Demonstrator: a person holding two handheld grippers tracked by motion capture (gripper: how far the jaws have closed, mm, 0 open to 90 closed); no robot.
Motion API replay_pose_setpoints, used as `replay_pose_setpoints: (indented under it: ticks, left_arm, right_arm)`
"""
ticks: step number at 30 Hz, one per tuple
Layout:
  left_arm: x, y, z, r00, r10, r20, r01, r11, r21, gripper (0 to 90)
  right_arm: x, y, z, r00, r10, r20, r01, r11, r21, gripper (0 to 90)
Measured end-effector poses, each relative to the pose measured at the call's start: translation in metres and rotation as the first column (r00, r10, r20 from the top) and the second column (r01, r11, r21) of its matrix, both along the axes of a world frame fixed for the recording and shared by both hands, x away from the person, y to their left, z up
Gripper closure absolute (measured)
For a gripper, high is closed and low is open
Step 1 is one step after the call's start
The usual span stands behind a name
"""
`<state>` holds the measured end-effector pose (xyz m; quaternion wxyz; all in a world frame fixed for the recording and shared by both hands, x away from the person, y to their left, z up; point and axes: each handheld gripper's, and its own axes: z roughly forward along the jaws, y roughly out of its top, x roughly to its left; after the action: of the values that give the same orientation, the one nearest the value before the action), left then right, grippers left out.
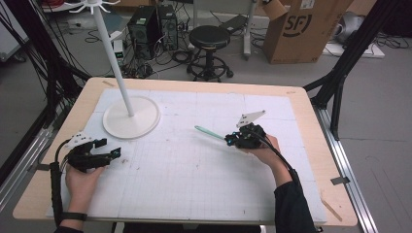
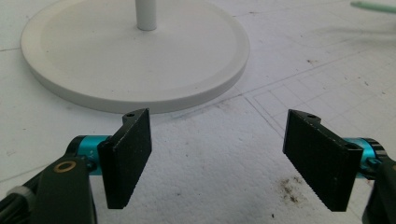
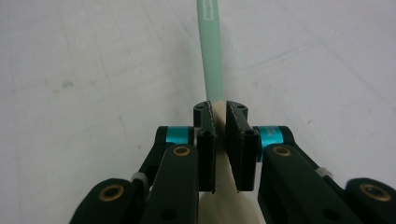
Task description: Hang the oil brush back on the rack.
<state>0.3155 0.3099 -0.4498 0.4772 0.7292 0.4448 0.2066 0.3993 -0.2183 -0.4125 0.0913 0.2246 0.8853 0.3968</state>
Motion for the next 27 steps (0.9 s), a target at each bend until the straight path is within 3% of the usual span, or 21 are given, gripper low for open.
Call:
replay_pose_setpoints:
  ticks: [1, 2, 12, 23, 27]
  left_arm:
    - [0.0, 0.0, 0.0, 1.0, 0.0, 0.0, 0.0, 1.0, 0.0, 24.4]
    - [0.0, 0.0, 0.0, 1.0, 0.0, 0.0, 0.0, 1.0, -0.001, 24.4]
    - [0.0, 0.0, 0.0, 1.0, -0.001, 0.0, 0.001, 1.0, -0.002, 24.4]
    - [0.0, 0.0, 0.0, 1.0, -0.005, 0.003, 0.005, 1.0, -0.002, 24.5]
    - [0.0, -0.001, 0.0, 1.0, -0.005, 0.004, 0.005, 0.9999, 0.01, 24.5]
  right_arm:
    - [0.0, -0.001, 0.003, 1.0, -0.002, 0.0, 0.002, 1.0, 0.019, 83.5]
    - [0.001, -0.002, 0.012, 0.9998, -0.016, 0.008, 0.015, 0.998, 0.068, 83.5]
    - [0.004, 0.01, 0.05, 0.9978, -0.052, 0.041, 0.044, 0.985, 0.165, 83.4]
    - [0.007, 0.057, 0.106, 0.9945, -0.015, 0.103, -0.011, 0.969, 0.245, 83.4]
    - [0.009, 0.073, 0.124, 0.9932, 0.0, 0.117, -0.03, 0.967, 0.254, 83.4]
